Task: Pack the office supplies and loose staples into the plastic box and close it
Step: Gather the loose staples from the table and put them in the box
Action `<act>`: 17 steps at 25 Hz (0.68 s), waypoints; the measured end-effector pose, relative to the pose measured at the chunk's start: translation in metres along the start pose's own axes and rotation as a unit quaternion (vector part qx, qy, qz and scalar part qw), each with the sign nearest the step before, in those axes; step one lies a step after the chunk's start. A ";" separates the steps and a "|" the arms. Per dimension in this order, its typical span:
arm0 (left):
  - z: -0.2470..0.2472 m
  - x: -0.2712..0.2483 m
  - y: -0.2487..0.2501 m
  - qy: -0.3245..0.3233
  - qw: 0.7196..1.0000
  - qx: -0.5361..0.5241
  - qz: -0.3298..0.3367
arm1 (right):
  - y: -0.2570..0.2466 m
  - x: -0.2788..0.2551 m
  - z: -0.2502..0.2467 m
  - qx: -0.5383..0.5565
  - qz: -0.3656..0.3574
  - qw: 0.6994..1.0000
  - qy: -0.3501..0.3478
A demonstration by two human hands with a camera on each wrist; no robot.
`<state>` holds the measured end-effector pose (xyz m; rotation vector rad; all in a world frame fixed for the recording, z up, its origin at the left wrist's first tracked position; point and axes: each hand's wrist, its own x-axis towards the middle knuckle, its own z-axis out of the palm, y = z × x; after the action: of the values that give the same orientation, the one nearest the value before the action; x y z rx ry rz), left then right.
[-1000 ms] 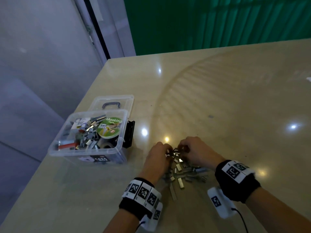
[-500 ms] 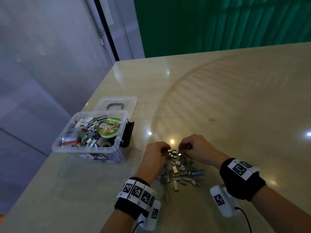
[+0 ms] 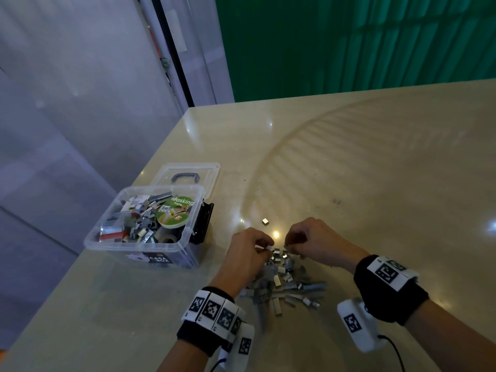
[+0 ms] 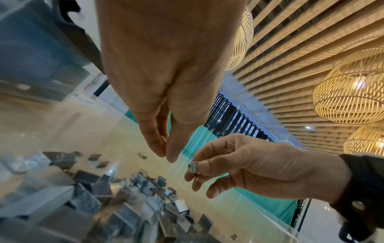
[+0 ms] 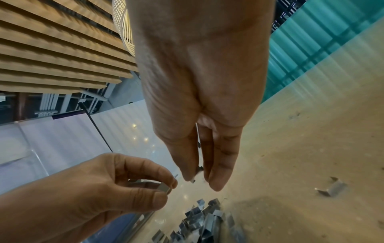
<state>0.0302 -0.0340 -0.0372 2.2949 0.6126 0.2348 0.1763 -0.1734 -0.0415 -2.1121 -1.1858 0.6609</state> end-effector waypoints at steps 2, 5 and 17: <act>-0.001 0.000 -0.001 -0.007 1.000 0.008 0.008 | -0.002 0.000 -0.002 -0.006 -0.001 1.000 0.006; -0.004 0.001 -0.002 -0.005 1.000 -0.002 0.009 | -0.005 0.000 -0.004 0.021 0.001 1.000 0.017; -0.040 -0.004 0.008 0.024 0.995 0.004 0.093 | -0.045 0.010 -0.014 0.048 -0.027 0.997 0.059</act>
<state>0.0157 -0.0165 -0.0024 2.3621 0.4233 0.3786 0.1649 -0.1498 -0.0009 -2.0047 -1.1197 0.5498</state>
